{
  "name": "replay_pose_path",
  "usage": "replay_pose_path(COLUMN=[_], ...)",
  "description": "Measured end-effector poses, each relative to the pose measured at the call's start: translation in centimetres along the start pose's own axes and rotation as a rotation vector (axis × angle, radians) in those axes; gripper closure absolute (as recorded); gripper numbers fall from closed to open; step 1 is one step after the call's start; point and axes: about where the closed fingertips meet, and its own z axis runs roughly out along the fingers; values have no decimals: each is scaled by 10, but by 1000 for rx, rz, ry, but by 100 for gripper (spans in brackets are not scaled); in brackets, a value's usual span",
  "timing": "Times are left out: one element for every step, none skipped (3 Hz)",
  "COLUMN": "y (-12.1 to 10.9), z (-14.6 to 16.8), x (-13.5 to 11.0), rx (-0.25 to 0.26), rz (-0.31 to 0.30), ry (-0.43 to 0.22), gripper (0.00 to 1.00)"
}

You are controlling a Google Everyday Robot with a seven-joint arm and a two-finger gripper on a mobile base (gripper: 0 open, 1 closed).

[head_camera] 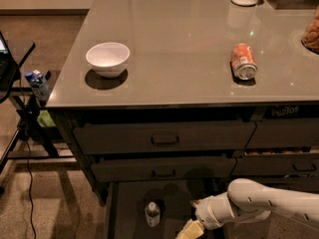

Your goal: Pick blue plastic bottle from bottom drawer and place on counter

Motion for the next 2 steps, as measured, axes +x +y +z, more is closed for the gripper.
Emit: replay_pose_path(y=[1,0], z=[4,15], x=[2,6], rx=[-9,-21], rz=[5,19], ry=[0,-37], gripper=[0,0])
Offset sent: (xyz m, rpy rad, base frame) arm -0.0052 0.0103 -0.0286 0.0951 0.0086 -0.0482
